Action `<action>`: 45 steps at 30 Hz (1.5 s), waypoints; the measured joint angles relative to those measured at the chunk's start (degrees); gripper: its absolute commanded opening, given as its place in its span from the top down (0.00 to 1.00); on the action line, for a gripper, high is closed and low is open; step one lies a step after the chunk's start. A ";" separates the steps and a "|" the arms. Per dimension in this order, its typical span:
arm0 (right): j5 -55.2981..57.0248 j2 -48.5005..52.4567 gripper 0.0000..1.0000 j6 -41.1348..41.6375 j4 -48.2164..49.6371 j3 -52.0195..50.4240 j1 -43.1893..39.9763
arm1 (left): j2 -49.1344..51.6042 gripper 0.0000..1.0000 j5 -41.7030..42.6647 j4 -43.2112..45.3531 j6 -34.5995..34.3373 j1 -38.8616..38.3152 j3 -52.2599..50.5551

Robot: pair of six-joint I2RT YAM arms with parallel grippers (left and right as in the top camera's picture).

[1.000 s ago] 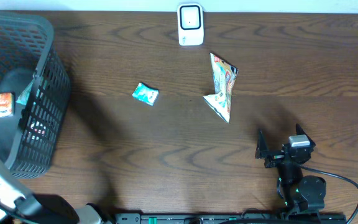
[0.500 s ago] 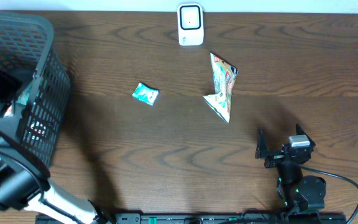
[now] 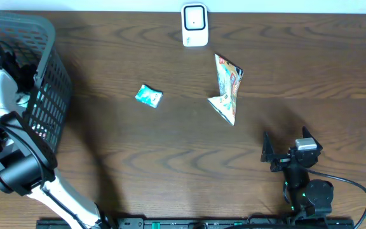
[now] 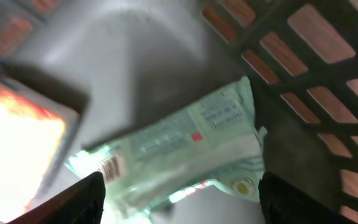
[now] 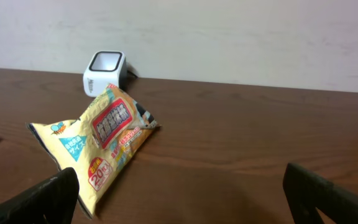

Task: Scan the item barcode
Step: 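Return the left gripper into the basket and grasp the green wipes pack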

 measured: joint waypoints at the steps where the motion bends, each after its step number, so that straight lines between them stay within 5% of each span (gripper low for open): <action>1: 0.00 0.00 0.01 0.00 0.00 0.00 0.00 | 0.00 0.20 -0.44 0.35 0.63 0.00 0.00; 14: 0.00 0.00 0.01 0.00 0.00 0.00 0.00 | 2.23 0.21 -2.47 4.33 11.67 0.15 -3.15; 18: 0.00 0.00 0.01 0.00 0.00 0.00 0.00 | 2.36 0.46 -0.98 4.50 12.41 0.17 -3.15; 21: -0.02 0.00 0.01 0.00 0.00 0.00 0.00 | 2.38 0.48 -0.76 3.76 12.96 0.17 -3.15; 25: 0.00 0.00 0.01 0.00 0.00 0.00 0.00 | 2.40 0.29 -0.74 1.79 13.09 0.24 -3.15; 27: 0.00 0.00 0.01 0.00 0.00 0.00 0.00 | 2.64 0.10 -0.68 0.66 12.87 0.22 -3.17; 30: 0.00 0.00 0.01 0.00 0.00 0.00 0.00 | 3.17 0.10 -0.37 -1.22 13.11 0.22 -3.43; 32: -0.02 0.00 0.01 0.00 0.00 0.00 0.00 | 3.23 0.30 -0.07 -1.75 13.03 0.22 -3.43; 36: 0.00 0.00 0.01 0.00 0.00 0.00 0.00 | 3.23 0.88 0.44 -2.40 13.00 0.22 -3.43; 45: -0.02 0.00 0.01 0.00 0.00 0.00 0.00 | 2.23 0.92 0.46 -2.78 8.52 0.17 -3.37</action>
